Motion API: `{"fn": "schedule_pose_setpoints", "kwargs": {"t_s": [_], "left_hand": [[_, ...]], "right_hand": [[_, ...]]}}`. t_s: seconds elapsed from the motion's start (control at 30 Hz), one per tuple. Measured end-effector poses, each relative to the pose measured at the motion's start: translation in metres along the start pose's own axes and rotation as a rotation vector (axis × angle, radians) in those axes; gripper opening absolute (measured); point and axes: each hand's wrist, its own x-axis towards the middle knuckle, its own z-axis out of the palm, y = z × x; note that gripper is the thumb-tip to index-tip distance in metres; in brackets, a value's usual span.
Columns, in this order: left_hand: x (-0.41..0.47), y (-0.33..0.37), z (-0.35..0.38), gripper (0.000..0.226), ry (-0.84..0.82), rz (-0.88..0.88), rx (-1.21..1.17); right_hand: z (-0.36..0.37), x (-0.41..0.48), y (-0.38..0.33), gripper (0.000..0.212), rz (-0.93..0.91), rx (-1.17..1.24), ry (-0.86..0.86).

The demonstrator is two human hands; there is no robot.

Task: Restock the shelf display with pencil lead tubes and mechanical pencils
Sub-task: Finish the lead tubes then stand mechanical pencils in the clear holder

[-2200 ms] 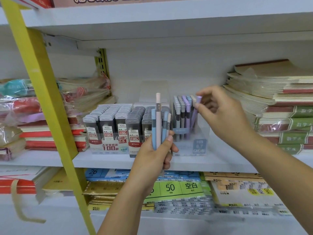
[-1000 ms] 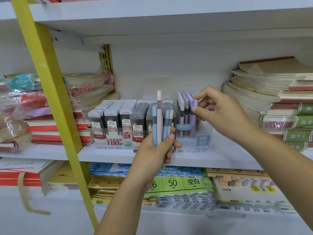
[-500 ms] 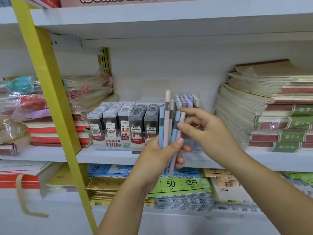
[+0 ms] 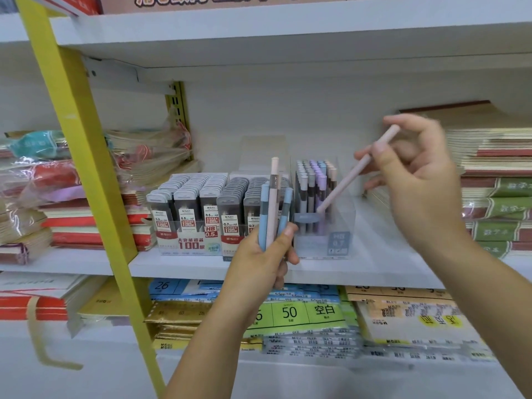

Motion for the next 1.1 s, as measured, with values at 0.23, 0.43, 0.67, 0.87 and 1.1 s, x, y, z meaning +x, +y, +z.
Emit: {"fn": "schedule_pose_setpoints", "kwargs": {"t_s": [0.23,0.43,0.67,0.87,1.1], "left_hand": [[0.003,-0.003,-0.003,0.023,0.013,-0.007,-0.071],[0.005,-0.006,-0.003,0.018,-0.006,0.008,-0.06],[0.004,-0.008,-0.006,0.019,-0.014,0.024,-0.053],[0.004,-0.007,-0.007,0.019,0.011,0.025,-0.055],[0.003,-0.007,-0.007,0.019,0.011,0.024,-0.05]], "right_hand": [[-0.012,0.015,0.019,0.026,-0.061,-0.39,-0.134],[-0.003,0.01,0.036,0.027,0.041,-0.502,-0.299],[-0.003,0.014,0.038,0.026,0.058,-0.501,-0.325],[-0.001,0.016,0.034,0.024,0.032,-0.483,-0.248],[-0.003,0.018,0.041,0.021,0.123,-0.517,-0.33]]}}
